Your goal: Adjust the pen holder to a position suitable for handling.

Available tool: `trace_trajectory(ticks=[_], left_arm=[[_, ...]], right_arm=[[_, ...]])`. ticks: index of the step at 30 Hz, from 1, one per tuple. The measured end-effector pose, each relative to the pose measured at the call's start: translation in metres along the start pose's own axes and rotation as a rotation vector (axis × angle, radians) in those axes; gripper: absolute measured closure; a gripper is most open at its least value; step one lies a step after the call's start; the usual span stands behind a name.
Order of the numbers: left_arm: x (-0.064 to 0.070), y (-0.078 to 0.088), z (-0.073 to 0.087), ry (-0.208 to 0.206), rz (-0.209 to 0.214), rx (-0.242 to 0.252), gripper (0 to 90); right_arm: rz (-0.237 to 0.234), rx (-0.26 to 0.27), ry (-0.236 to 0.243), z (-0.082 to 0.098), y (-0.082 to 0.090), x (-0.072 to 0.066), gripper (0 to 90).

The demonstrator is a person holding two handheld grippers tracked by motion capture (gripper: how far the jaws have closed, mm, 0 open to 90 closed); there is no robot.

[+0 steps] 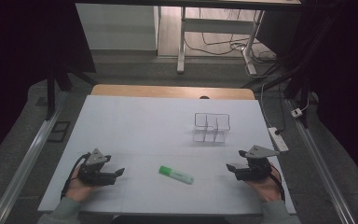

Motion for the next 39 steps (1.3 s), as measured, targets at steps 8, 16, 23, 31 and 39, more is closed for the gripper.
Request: trace_trajectory(ticks=[8, 16, 23, 31, 39], left_arm=[[-0.003, -0.001, -0.001, -0.005, 0.002, 0.008, 23.3], [-0.005, -0.003, -0.003, -0.009, 0.010, 0.011, 23.1], [-0.005, -0.004, -0.005, -0.011, 0.013, 0.015, 23.1], [-0.001, -0.003, -0.006, -0.018, 0.009, 0.015, 23.1], [-0.004, -0.002, -0.005, -0.012, -0.005, 0.015, 22.9]], right_arm=[[-0.005, -0.004, -0.023, 0.000, -0.002, 0.003, 24.2], [-0.006, -0.011, -0.024, 0.001, -0.004, 0.002, 25.2], [-0.004, -0.013, -0.032, 0.002, -0.003, 0.002, 25.4], [-0.001, -0.007, -0.042, -0.005, -0.002, 0.002, 27.3], [-0.001, 0.001, -0.073, -0.016, -0.004, 0.008, 27.4]])
Point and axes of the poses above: each handheld gripper's, and its own axes: y roughly backward along the jaws, z roughly out of its underside, x roughly to its right, the point moved 3 cm from there along -y, roughly forward along the jaws, and after that the axes turned 8 degrees about -y, right-handed, at the moved point
